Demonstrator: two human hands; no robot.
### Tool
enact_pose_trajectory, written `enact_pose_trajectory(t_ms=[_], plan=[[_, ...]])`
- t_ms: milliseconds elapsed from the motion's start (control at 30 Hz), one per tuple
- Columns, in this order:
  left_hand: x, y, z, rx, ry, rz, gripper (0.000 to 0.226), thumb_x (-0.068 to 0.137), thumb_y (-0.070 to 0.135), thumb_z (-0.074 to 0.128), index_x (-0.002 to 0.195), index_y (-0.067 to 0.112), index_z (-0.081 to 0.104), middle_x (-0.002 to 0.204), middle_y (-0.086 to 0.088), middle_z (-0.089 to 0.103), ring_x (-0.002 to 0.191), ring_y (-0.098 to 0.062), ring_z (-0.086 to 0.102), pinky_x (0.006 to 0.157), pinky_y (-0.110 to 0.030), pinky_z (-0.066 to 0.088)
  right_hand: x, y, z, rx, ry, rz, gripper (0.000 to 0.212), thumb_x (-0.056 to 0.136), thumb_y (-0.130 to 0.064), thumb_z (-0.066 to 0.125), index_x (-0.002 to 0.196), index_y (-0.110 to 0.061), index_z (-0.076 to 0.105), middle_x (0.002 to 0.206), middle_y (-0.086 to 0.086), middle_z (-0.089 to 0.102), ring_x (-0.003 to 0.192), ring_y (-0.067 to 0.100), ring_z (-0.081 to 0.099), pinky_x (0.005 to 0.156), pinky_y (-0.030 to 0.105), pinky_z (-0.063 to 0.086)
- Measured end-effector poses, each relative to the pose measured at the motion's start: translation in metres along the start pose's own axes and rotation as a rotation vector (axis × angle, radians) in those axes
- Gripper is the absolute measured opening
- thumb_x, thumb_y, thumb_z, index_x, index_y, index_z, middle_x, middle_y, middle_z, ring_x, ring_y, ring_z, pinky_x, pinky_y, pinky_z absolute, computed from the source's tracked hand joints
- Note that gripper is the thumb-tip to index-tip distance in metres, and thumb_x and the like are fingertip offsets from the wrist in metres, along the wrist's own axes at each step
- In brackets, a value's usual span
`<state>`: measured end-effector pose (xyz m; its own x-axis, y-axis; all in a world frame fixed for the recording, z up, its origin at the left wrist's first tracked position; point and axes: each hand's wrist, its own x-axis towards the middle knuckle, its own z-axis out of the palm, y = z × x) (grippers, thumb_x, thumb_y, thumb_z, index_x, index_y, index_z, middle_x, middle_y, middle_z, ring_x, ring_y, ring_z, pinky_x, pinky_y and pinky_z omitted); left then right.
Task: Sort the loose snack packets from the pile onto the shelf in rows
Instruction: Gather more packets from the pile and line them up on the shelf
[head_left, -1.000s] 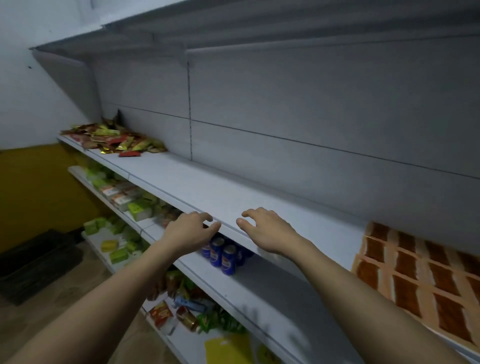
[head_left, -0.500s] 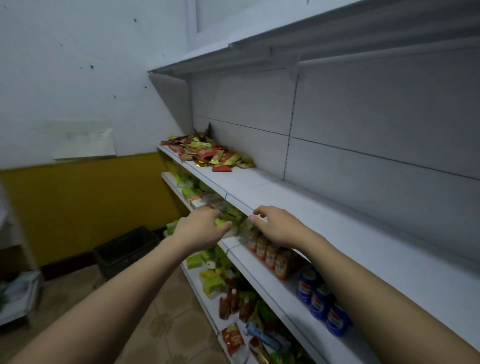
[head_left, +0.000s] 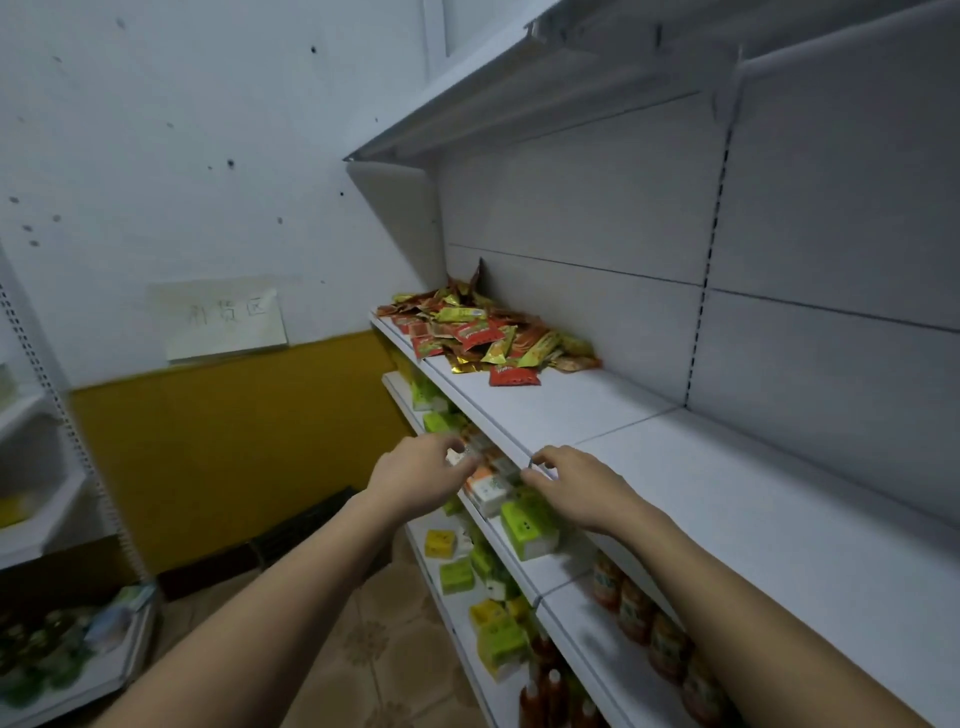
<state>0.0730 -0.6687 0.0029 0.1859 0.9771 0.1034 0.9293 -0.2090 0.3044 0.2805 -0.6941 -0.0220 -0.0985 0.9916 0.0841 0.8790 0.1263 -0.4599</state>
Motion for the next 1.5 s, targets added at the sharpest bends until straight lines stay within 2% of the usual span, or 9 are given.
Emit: enact_pose_trajectory(t_ms=[233,400,567,767,967,1167,1300,1400,1500], plan=[[0.121,-0.017,0.016,0.038,0.022,-0.005,0.038,0.098,0.058,0.044,0.117,0.032,0.065,0.116,0.003,0.068,0.103,-0.018,0.062,0.078,-0.035,0.055,0.122,0.03,0.003,0.019,-0.036,0.009,0.047,0.099,-0.051,0.044,0.137,-0.022,0.052,0.139,0.001,0.053,0.125,0.02,0.051,0.1,0.041,0.045],[0.179,-0.042,0.039,-0.015,0.002,-0.009,0.041,0.099,0.058,0.042,0.121,0.031,0.064,0.121,0.002,0.068,0.114,-0.022,0.059,0.092,-0.046,0.052,0.192,0.03,0.019,0.03,-0.036,0.004,0.045,0.099,-0.05,0.044,0.135,-0.023,0.053,0.138,0.0,0.054,0.122,0.02,0.052,0.099,0.041,0.046],[0.24,-0.069,0.045,-0.044,0.024,0.048,0.042,0.101,0.053,0.042,0.129,0.029,0.061,0.122,0.006,0.068,0.118,-0.02,0.055,0.09,-0.037,0.049,0.26,0.02,0.038,0.072,-0.001,0.03,0.042,0.1,-0.047,0.046,0.134,-0.024,0.053,0.138,-0.002,0.054,0.122,0.019,0.052,0.097,0.038,0.045],[0.336,-0.113,0.051,-0.125,0.014,0.138,0.043,0.099,0.056,0.044,0.129,0.028,0.061,0.127,0.002,0.065,0.109,-0.018,0.06,0.087,-0.038,0.054,0.343,0.006,0.056,0.148,0.083,0.074,0.038,0.097,-0.041,0.053,0.129,-0.023,0.058,0.13,-0.004,0.06,0.116,0.015,0.056,0.097,0.039,0.048],[0.419,-0.144,0.048,-0.21,-0.007,0.265,0.04,0.099,0.051,0.047,0.125,0.026,0.063,0.126,0.002,0.065,0.112,-0.021,0.061,0.088,-0.041,0.054,0.406,0.0,0.063,0.247,0.233,0.224,0.026,0.097,-0.035,0.055,0.116,-0.02,0.063,0.112,-0.002,0.065,0.1,0.019,0.063,0.084,0.035,0.051],[0.48,-0.136,0.049,-0.305,-0.05,0.384,0.032,0.098,0.043,0.054,0.12,0.023,0.068,0.114,0.002,0.068,0.107,-0.022,0.061,0.085,-0.041,0.054,0.44,0.018,0.053,0.223,0.4,0.388,0.02,0.094,-0.032,0.059,0.112,-0.025,0.064,0.105,-0.007,0.064,0.097,0.016,0.06,0.084,0.035,0.049],[0.517,-0.127,0.053,-0.389,-0.025,0.39,0.035,0.1,0.04,0.054,0.128,0.021,0.065,0.127,0.002,0.065,0.112,-0.02,0.059,0.088,-0.036,0.051,0.459,0.05,0.038,0.245,0.536,0.528,0.018,0.092,-0.025,0.059,0.108,-0.019,0.063,0.091,-0.005,0.062,0.095,0.022,0.061,0.08,0.034,0.046],[0.534,-0.12,0.058,-0.449,-0.028,0.39,0.036,0.101,0.037,0.055,0.131,0.019,0.063,0.132,0.002,0.063,0.12,-0.017,0.057,0.093,-0.033,0.049,0.48,0.079,0.035,0.187,0.559,0.62,0.029,0.09,-0.026,0.062,0.115,-0.01,0.061,0.108,0.006,0.066,0.102,0.028,0.06,0.085,0.037,0.048],[0.544,-0.115,0.06,-0.551,-0.106,0.362,0.034,0.101,0.034,0.057,0.131,0.02,0.062,0.126,0.006,0.061,0.117,-0.014,0.056,0.095,-0.033,0.049,0.502,0.1,0.035,0.18,0.494,0.702,0.039,0.092,-0.032,0.064,0.117,-0.003,0.057,0.115,0.017,0.064,0.106,0.034,0.059,0.078,0.034,0.042]])
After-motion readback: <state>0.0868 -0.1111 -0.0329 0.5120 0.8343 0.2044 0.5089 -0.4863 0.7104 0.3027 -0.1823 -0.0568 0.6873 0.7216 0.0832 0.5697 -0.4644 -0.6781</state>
